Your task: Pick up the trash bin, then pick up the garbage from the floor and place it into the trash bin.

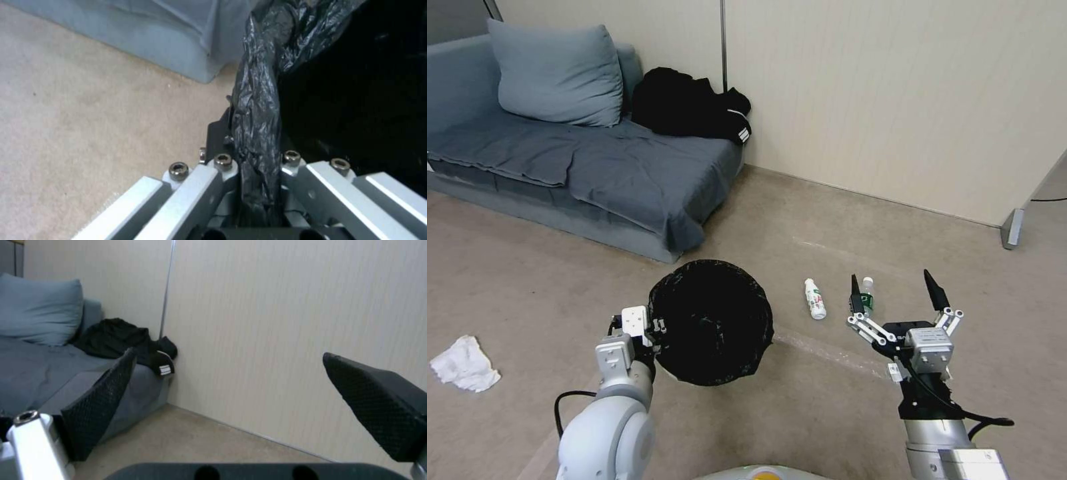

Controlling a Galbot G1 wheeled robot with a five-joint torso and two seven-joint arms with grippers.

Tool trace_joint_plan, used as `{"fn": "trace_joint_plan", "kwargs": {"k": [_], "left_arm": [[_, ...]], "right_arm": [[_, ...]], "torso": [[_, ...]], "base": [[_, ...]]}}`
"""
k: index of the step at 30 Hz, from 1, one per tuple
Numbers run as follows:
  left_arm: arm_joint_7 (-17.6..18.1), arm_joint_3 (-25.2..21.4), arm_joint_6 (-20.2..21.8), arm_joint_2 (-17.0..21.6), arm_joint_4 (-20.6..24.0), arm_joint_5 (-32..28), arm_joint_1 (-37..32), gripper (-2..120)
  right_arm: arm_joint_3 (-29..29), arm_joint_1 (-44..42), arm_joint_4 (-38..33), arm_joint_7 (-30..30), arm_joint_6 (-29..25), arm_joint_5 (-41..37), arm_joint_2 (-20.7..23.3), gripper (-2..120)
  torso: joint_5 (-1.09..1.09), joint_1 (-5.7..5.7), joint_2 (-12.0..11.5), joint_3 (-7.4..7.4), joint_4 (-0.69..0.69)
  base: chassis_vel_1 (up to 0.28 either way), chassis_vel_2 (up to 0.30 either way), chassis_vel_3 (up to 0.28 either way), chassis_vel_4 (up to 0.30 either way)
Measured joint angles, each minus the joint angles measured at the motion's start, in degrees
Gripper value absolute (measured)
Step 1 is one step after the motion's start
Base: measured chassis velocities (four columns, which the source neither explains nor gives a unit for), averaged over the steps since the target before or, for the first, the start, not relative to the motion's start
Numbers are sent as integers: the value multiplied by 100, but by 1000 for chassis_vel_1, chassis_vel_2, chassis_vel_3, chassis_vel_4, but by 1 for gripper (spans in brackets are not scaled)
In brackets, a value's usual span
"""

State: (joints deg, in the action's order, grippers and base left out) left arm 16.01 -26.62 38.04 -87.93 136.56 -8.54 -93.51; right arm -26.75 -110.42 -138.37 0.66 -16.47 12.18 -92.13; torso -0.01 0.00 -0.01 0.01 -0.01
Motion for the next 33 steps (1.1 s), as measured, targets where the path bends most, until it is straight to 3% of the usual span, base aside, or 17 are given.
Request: {"fn": "trace_joint_plan", "kwargs": {"k": [11, 33], "left_arm": [[56, 97, -141, 322, 398, 395, -596, 1], [-24, 316, -353, 75, 62, 765, -523, 1]], "right_arm": [[-91, 26, 0, -69, -86, -54, 0, 100], [-139, 93, 75, -198, 3, -68, 0, 100]], "torso": [[1, 0, 0, -1, 1], [1, 0, 1, -1, 1]], "base": [[0, 0, 0, 0], [-23, 25, 25, -26]]}}
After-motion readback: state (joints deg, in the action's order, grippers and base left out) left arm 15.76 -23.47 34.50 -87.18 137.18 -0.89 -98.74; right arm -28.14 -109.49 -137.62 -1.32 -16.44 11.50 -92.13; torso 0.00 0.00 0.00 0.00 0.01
